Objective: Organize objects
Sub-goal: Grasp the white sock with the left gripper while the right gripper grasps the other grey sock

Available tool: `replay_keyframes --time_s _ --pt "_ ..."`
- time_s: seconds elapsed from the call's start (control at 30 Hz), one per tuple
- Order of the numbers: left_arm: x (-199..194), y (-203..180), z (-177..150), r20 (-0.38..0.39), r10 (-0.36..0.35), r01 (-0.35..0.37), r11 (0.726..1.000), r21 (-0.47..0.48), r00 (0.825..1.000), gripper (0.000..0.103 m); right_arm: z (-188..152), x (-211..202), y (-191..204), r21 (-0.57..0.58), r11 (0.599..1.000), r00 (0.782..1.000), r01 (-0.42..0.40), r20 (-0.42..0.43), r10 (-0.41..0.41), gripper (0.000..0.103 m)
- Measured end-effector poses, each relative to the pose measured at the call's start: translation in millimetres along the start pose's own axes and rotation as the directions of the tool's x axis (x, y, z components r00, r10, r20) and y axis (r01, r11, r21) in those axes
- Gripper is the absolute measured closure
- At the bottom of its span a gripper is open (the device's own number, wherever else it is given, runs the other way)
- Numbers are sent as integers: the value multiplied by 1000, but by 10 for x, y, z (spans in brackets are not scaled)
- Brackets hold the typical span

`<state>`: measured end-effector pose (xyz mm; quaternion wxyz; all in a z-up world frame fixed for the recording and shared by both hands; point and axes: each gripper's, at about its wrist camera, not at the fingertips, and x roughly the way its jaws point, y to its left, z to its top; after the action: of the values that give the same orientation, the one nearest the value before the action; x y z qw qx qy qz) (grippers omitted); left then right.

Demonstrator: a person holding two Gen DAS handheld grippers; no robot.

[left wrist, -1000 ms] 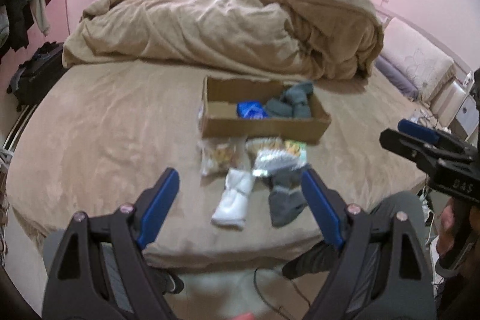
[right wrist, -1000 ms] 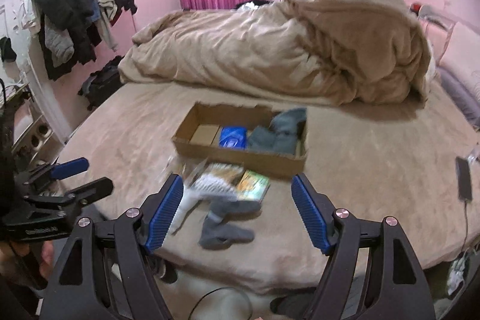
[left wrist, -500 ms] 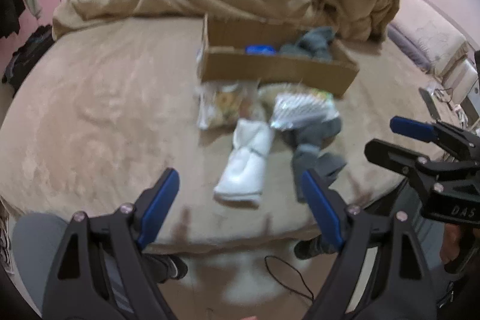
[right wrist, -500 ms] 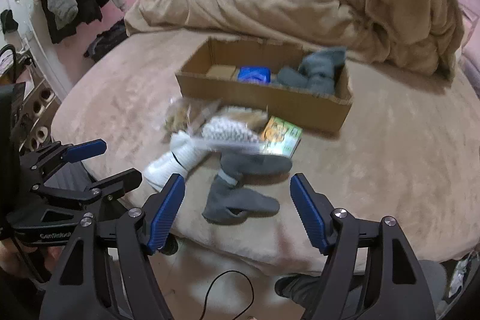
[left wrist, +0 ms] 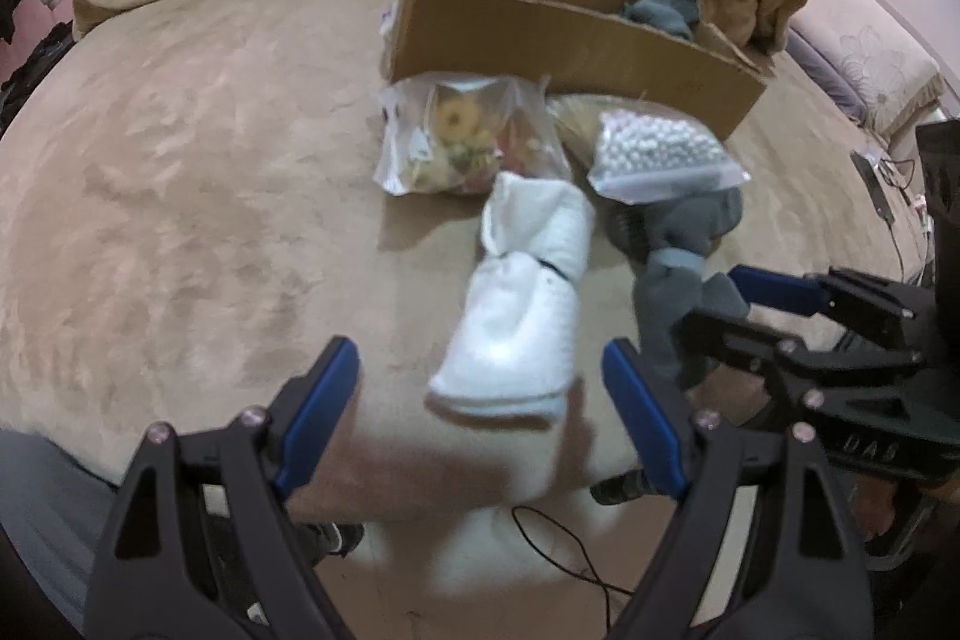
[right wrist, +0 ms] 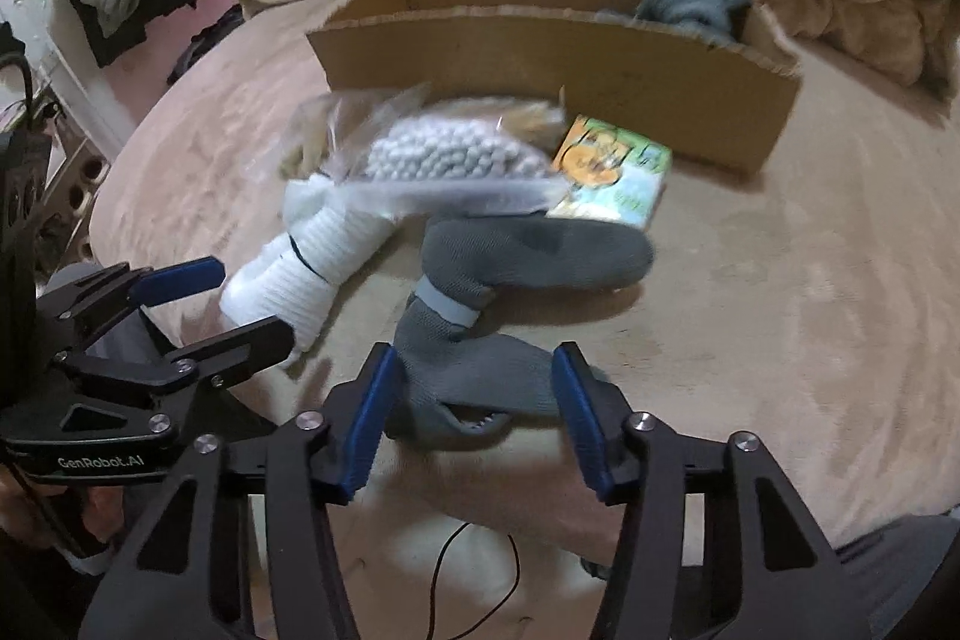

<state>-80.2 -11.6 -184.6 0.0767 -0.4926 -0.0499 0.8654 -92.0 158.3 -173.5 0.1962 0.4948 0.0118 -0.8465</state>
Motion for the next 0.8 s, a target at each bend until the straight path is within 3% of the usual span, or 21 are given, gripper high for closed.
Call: replay_keyframes --time_s 0.1,0.27,0.43,0.53,0.8 --pt "79 -19 9 -5 12 -12 1000 15 1000 21 -2 83 13 -8 1000 1000 -10 -15 10 49" --pt "146 -22 6 -6 57 -57 998 26 998 35 -3 177 25 -25 1000 1000 -4 -23 3 52" --pt "100 -51 2 2 47 -47 998 42 999 53 -23 132 38 -52 998 999 -29 -21 28 79" --pt "41 -82 1 6 31 -31 998 48 1000 62 -37 72 63 -62 997 999 -43 -20 41 83" --pt "-141 -158 -15 28 -11 10 1000 26 1000 68 -107 -165 70 -55 995 996 -88 -4 87 84"
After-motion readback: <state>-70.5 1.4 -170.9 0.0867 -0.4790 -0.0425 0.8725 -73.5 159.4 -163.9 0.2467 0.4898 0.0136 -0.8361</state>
